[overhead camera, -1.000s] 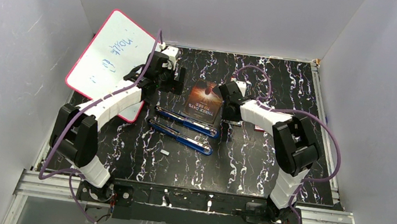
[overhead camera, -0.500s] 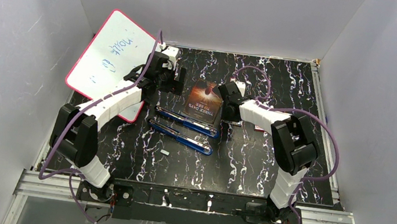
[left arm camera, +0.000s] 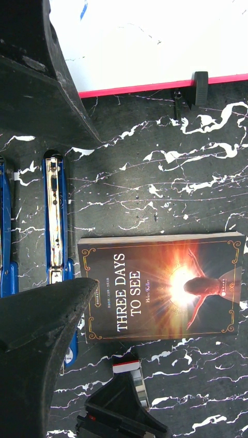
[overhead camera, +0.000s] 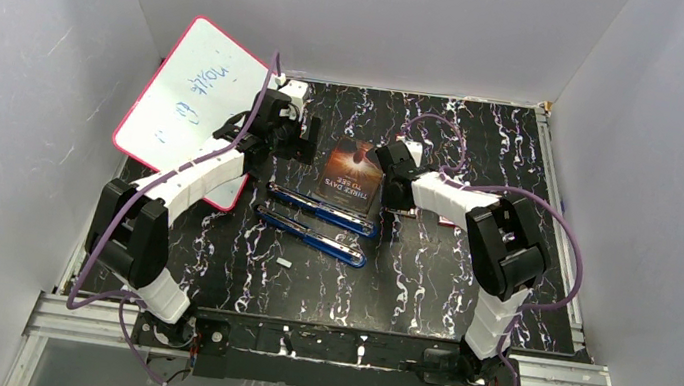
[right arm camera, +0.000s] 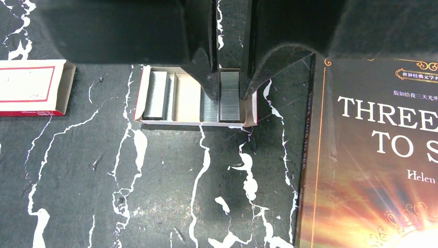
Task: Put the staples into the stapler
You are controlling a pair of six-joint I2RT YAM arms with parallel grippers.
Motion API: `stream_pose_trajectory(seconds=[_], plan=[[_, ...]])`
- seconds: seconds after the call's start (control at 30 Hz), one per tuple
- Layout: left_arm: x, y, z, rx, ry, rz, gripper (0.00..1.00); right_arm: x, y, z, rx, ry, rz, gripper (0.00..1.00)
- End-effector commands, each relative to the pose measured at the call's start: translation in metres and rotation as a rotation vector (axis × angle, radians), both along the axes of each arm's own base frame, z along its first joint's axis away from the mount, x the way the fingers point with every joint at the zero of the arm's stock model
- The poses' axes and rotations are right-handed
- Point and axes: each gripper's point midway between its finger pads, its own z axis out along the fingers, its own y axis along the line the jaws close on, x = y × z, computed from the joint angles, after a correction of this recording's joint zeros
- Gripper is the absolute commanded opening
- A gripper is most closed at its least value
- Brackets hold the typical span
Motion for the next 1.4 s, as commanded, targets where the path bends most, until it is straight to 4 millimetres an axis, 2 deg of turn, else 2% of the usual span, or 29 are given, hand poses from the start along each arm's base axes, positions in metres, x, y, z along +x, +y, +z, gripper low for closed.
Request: stream_pose_trajectory(seconds=[0.0,0.5,0.93,1.1,1.17,1.37], plan=[[-0.003,-0.001,0.023,-0.019,-0.058,-0.014,0.94,0.011,0.006,0.012,0.005,-0.037,0.002,0.26],[-0.003,-0.001,0.023,-0.02,-0.057,-0.015,0.94,0.016,0.001,0.043,-0.003,-0.1,0.002,0.22],[-0.003,-0.001,0.023,-0.018,-0.059,-0.014,0.94,0.014,0.001,0.054,0.001,-0.116,0.023,0.22],[-0.002,0.003,0.023,-0.007,-0.066,0.006,0.94,0.001,0.014,0.059,-0.004,-0.11,0.094,0.22],[-0.001,0.007,0.024,0.002,-0.069,0.025,0.95,-0.007,0.021,0.071,0.003,-0.127,0.127,0.21],[0.003,0.02,0.027,0.021,-0.082,0.092,0.96,-0.043,0.047,0.085,0.023,-0.136,0.251,0.21]])
